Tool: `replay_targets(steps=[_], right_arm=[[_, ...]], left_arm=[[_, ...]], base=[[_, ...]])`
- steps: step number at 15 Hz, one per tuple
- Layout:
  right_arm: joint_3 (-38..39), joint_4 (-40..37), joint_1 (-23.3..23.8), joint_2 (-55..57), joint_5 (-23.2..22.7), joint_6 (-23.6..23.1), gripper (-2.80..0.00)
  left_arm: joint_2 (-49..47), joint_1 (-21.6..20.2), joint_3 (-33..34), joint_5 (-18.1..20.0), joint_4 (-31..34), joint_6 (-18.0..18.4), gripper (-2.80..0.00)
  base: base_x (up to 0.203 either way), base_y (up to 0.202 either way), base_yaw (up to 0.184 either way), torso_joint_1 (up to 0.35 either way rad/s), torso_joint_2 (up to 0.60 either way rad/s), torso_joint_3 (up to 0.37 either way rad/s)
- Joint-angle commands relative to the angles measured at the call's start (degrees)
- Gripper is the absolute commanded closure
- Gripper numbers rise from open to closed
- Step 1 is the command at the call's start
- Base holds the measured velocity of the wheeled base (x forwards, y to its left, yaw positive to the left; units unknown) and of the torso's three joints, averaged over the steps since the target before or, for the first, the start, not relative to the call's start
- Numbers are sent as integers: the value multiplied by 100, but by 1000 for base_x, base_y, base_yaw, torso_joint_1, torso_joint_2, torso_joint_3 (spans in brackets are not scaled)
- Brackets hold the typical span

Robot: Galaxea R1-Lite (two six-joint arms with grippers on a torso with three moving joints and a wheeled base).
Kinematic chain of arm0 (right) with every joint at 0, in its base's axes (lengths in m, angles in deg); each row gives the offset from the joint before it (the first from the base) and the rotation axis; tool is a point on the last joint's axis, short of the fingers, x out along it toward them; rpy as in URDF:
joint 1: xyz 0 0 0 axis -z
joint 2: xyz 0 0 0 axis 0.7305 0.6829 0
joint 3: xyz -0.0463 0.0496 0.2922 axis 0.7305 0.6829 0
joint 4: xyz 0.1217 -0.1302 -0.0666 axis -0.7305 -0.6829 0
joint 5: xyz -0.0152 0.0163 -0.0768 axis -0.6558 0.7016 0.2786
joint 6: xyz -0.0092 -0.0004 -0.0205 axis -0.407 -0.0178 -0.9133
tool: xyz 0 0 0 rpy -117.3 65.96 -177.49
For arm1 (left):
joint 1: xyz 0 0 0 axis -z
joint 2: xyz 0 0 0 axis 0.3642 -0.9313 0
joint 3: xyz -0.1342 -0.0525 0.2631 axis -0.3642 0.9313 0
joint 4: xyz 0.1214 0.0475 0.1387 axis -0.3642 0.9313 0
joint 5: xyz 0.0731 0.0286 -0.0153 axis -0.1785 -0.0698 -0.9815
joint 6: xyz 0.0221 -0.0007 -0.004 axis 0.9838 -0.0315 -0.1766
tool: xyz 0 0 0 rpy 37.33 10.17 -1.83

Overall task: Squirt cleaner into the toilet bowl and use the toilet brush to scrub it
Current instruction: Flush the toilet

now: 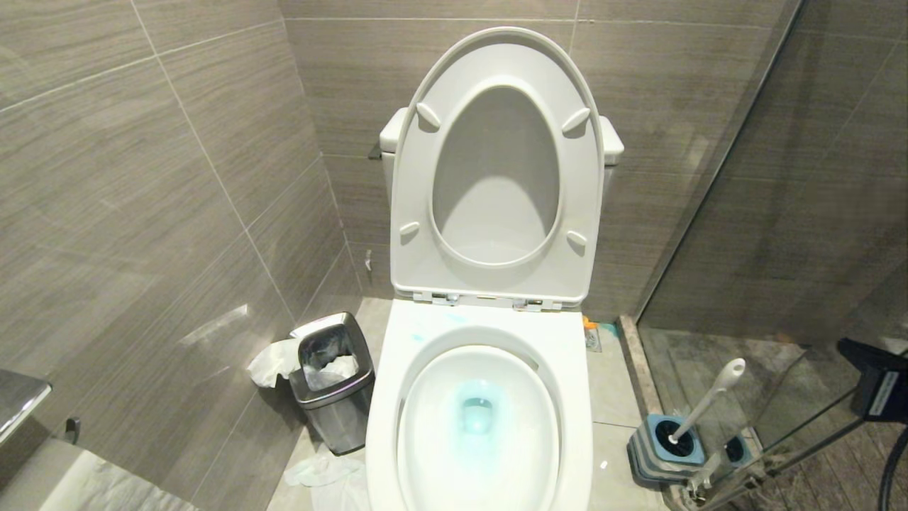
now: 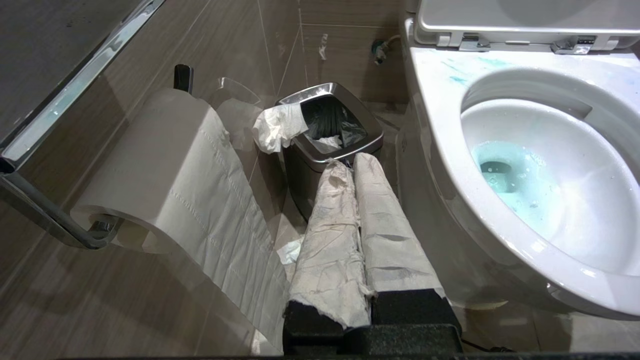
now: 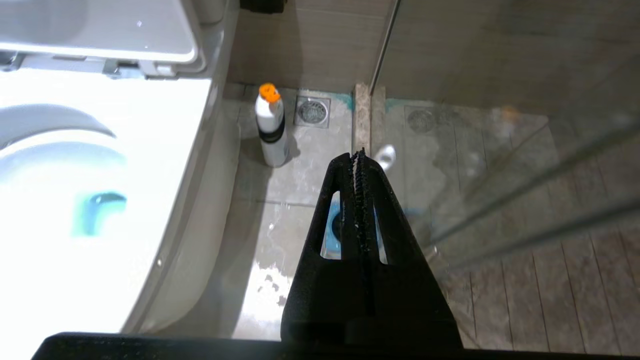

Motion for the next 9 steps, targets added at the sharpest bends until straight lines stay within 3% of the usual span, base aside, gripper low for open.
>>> replay_targets(steps=[1,6,9], right_arm=[[272,-215,-4,-1026,-7,-1,0],[813,-491,-4,-2485,-203,-5,0],[854,-1304,-4,-3611,-292,10,0]], left_arm=[[0,-1,0,4,-5,-2,0],[-8,-1,0,1,1,-2,0],[0,-1,0,-4,2,-2,0]], base=[[0,0,0,0,0,0],[0,0,0,0,0,0],[0,0,0,0,0,0]])
